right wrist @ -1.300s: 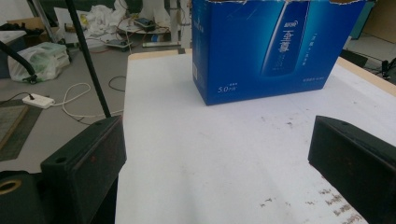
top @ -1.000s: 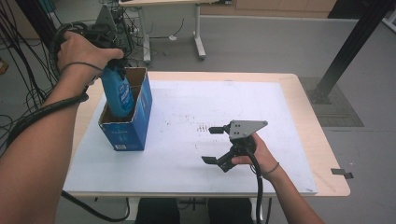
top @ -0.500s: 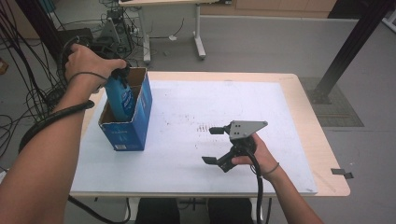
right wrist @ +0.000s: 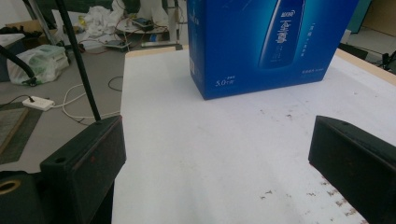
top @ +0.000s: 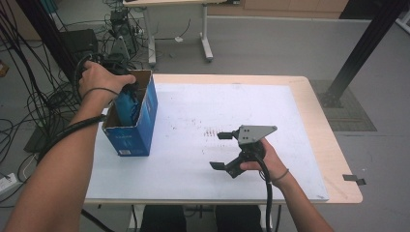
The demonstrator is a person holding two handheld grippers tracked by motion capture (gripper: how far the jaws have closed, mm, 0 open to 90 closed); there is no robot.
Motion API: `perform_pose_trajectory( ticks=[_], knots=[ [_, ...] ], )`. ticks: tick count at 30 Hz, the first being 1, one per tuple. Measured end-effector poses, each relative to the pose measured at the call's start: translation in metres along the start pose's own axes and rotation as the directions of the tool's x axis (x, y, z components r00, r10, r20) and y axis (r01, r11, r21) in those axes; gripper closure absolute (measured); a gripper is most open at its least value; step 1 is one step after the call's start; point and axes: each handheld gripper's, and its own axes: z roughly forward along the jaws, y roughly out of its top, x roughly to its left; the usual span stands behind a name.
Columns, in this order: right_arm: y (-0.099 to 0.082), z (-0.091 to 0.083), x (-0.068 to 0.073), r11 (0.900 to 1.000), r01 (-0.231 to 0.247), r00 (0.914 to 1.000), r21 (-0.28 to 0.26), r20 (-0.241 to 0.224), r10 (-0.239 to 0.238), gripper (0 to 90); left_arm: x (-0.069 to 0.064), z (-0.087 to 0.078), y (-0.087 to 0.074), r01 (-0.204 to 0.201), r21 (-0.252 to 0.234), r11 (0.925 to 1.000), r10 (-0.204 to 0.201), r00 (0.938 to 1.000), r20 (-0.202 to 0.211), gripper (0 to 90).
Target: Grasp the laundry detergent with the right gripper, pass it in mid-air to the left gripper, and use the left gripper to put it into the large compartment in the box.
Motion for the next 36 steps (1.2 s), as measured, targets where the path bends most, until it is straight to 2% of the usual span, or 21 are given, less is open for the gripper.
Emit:
perform_pose_trajectory(
  ticks=[12,13,16,18,25,34,36],
  knots=[
    [-0.003,0.001,-0.001,1.0000,-0.008,1.0000,0.005,-0.001,0.008,3.6,0.002,0.020,0.003,0.022,0.032,0.9992,-0.023,0.9997,0.010,37.5],
    [-0.003,0.001,0.000,1.0000,-0.007,1.0000,0.005,0.000,0.007,3.6,0.003,0.022,0.003,0.014,0.031,0.9994,-0.014,0.9999,0.008,37.5],
    [-0.003,0.001,-0.001,1.0000,-0.006,1.0000,0.003,-0.001,0.006,3.6,0.004,0.027,0.002,0.028,0.033,0.9991,-0.028,0.9996,0.007,37.5],
    [-0.003,0.002,0.000,1.0000,-0.006,1.0000,0.007,0.000,0.006,3.6,0.004,0.030,0.002,0.015,0.036,0.9992,-0.015,0.9999,0.001,37.5],
    [-0.001,0.003,0.000,0.9999,-0.003,1.0000,0.011,0.000,0.003,3.6,0.008,0.039,0.001,0.022,0.049,0.9985,-0.023,0.9996,0.016,37.5],
    [0.000,0.004,0.001,0.9999,-0.002,1.0000,0.013,-0.001,0.002,3.6,0.006,0.043,-0.002,0.006,0.051,0.9987,-0.006,0.9999,0.008,37.5],
    [0.000,0.004,0.001,0.9999,-0.001,1.0000,0.012,-0.003,0.001,3.6,0.007,0.046,-0.003,0.015,0.053,0.9985,-0.016,0.9998,0.013,37.5]
  ],
)
